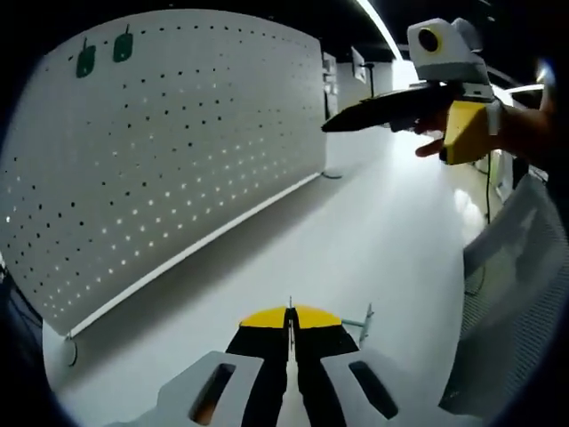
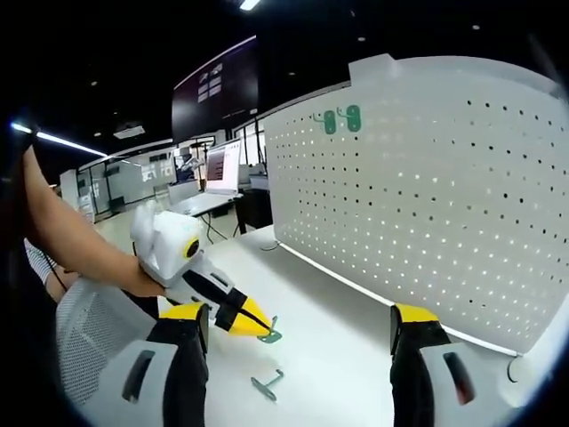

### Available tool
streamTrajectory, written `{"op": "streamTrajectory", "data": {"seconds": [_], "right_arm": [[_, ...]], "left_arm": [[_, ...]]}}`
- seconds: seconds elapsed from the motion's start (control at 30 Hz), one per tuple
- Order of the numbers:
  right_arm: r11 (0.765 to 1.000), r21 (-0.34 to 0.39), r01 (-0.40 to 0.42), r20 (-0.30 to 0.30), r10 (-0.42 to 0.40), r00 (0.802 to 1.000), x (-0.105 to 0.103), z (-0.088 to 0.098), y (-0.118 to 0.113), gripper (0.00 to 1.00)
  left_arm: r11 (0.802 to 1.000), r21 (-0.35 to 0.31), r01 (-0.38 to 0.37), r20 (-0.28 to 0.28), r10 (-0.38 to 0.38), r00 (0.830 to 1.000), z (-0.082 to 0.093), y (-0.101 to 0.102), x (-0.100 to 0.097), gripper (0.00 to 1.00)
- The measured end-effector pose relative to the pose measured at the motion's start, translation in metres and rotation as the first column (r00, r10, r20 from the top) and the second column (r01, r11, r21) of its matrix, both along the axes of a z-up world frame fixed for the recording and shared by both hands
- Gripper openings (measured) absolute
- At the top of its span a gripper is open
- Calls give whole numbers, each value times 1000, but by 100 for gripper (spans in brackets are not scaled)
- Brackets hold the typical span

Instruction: Insert the hook assembly into the mounting plate slot until the hook locks in place.

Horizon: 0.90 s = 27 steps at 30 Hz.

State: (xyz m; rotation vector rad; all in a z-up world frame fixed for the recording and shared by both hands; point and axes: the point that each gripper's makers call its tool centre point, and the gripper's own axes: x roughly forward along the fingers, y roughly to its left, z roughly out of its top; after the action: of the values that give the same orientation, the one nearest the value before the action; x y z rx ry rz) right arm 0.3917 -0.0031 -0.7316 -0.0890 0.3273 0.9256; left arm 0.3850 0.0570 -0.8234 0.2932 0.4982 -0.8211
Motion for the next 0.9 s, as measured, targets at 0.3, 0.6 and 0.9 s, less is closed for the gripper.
{"op": "streamTrajectory", "data": {"seconds": [0.3,0.6,0.9], "right_arm": [[1000,7,7,12,-7,1000,5,9,-2,79],[1000,21,-13,-11,13,1000,3,17,-7,64],[998,61,-29,-89,34,995,-1,19,-6,40]], "left_arm": [[997,-67,29,51,-26,998,28,-15,-10,1],[987,-135,88,96,-76,993,54,-28,-24,1],[970,-189,152,143,-126,982,78,-40,-36,1]]}}
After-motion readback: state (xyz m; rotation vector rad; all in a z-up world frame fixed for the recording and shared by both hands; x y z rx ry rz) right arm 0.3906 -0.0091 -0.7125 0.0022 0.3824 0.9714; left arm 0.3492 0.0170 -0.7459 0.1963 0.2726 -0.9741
